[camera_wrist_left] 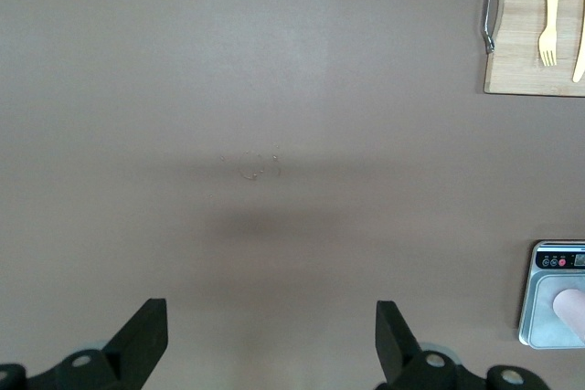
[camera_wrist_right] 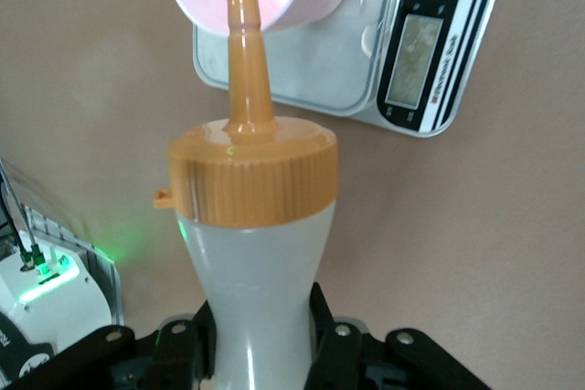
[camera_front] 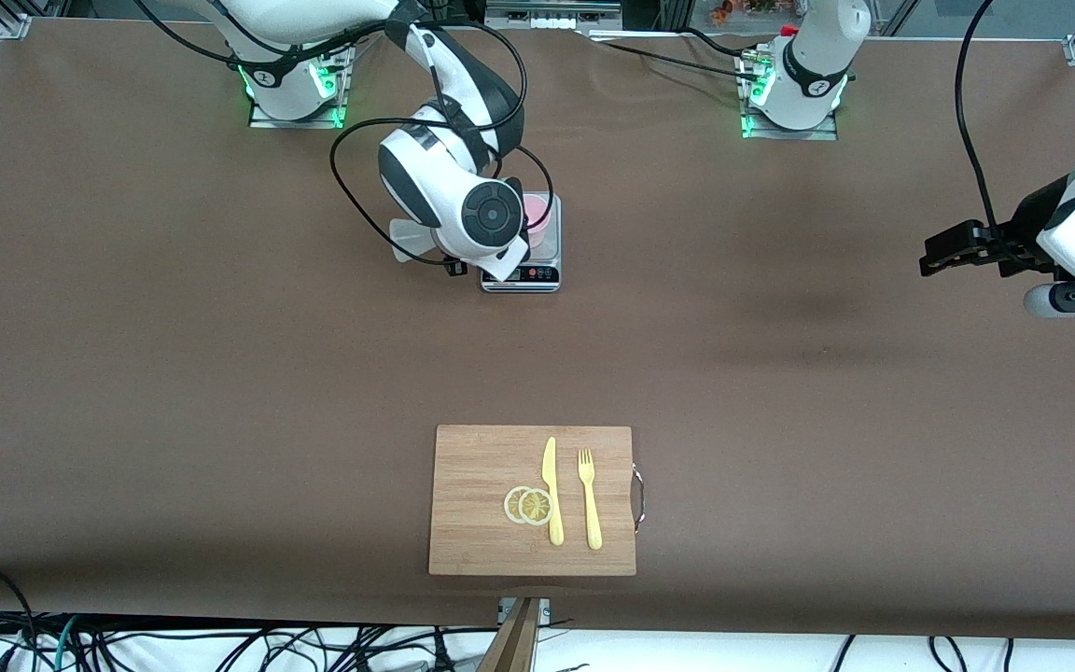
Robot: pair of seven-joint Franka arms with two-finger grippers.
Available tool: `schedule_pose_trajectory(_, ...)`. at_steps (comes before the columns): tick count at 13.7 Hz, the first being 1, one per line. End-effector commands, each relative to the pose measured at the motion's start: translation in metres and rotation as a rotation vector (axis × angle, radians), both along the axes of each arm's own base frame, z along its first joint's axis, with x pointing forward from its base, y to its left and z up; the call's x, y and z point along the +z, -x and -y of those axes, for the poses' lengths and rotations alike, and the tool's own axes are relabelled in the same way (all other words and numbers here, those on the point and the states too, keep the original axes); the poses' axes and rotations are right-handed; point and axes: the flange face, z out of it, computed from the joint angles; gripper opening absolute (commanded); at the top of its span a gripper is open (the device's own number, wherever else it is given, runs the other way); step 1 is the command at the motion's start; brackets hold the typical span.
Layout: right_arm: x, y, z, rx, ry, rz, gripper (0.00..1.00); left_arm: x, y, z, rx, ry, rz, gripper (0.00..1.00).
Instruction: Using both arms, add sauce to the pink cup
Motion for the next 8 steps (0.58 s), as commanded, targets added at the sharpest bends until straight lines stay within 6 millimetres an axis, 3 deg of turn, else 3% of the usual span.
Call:
schedule_pose_trajectory(1, 0.004, 0.011, 0.006, 0.013, 0.049, 0.014, 0.00, 0.005, -0.001, -0.002, -0.020, -0.001, -0.002, 1.00)
schedule_pose_trajectory(3, 0.001, 0.013, 0.005, 0.012, 0.082, 0.028, 0.00, 0.005, -0.001, -0.002, -0.020, -0.001, -0.003, 1.00)
schedule_pose_trajectory(8, -0.007, 0.033, -0.019, 0.011, 0.130, 0.079, 0.00, 0.005, -0.001, -0.002, -0.020, 0.001, -0.004, 1.00)
